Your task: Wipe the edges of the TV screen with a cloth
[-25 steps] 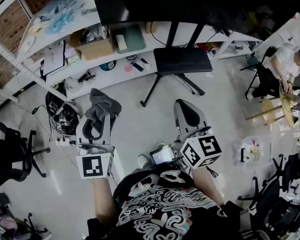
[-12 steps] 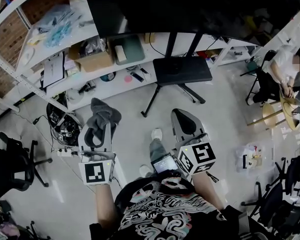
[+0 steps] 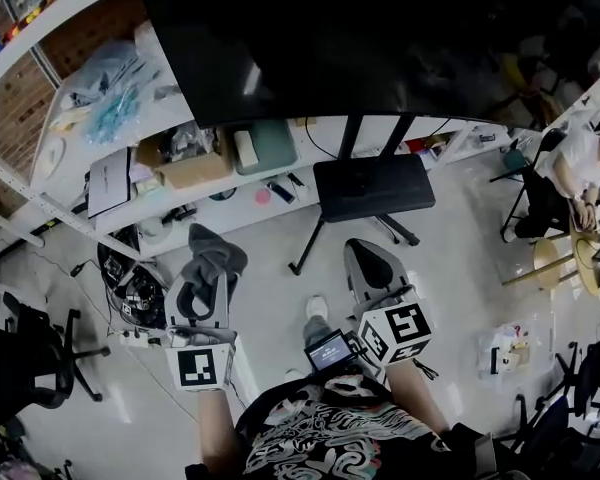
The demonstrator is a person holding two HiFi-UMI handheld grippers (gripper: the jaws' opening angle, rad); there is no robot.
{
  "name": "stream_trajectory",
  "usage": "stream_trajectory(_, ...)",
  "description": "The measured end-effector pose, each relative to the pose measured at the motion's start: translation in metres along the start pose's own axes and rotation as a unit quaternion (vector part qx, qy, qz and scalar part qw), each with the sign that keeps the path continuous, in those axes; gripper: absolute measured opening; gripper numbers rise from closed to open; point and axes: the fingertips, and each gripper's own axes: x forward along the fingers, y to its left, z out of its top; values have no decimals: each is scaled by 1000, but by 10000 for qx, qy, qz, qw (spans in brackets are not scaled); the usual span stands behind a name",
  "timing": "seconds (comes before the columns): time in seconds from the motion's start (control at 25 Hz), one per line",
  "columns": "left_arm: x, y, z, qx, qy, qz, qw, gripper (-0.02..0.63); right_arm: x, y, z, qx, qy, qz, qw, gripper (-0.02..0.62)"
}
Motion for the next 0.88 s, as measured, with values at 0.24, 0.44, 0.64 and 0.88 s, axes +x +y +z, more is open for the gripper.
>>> stream_trajectory(0.24,75,9,4,-197,-49,133,9997,150,65,-39,18,-140,119,179,9997,29)
stream_trajectory(0.44,127,8,17,-122,-156,203,9996,150,109,-62,36,-274,16,419,9987,29)
stream_trajectory(0.64,155,16,9,-101,-77,316,9994,150,142,-71,37,-297,38,598,9978,29)
stream_trajectory(0.88,167,42,-14,125,345,232,9991,150,169,-60,31,-295,145,621,9975,29)
